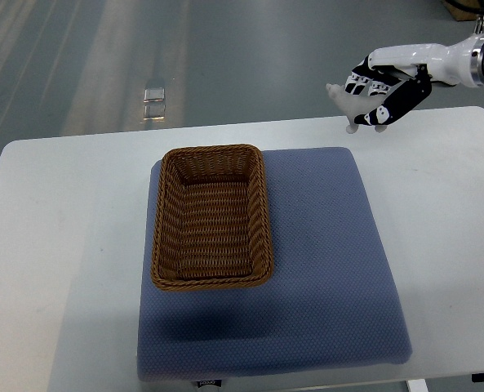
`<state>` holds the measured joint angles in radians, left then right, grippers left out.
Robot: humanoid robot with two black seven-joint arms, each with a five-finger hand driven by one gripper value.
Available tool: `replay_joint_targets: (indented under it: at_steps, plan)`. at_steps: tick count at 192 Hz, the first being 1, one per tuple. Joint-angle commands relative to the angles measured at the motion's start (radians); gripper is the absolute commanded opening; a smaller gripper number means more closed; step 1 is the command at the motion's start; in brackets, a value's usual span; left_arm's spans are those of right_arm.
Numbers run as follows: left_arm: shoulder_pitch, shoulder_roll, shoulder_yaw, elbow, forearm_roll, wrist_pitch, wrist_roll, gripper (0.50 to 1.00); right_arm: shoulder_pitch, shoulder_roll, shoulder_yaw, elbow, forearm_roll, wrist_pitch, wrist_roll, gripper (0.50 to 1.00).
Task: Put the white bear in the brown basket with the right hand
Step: 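Lift the bear with the right hand and carry it over the basket, then lower the bear into the brown basket and open the right hand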
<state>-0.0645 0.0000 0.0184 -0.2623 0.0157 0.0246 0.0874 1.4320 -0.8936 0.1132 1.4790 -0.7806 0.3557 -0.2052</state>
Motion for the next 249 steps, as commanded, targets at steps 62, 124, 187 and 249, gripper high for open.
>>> replay_joint_targets:
  at_steps: [62, 124, 187, 249]
  plan:
    - [0.0, 0.0, 0.0, -0.002, 0.001, 0.0, 0.0, 1.0, 0.045, 0.527, -0.142, -0.312, 0.004, -0.153, 0.003, 0.5]
    - [0.0, 0.0, -0.003, 0.006, 0.0, 0.0, 0.0, 1.0, -0.047, 0.823, -0.156, -0.511, -0.006, -0.196, 0.004, 0.5]
    - [0.0, 0.0, 0.0, 0.006, 0.0, 0.0, 0.0, 1.0, -0.153, 0.894, -0.153, -0.559, -0.012, -0.259, 0.009, 0.504]
    - [0.0, 0.0, -0.001, 0.006, 0.0, 0.0, 0.0, 1.0, -0.217, 0.894, -0.152, -0.586, -0.017, -0.277, 0.01, 0.603]
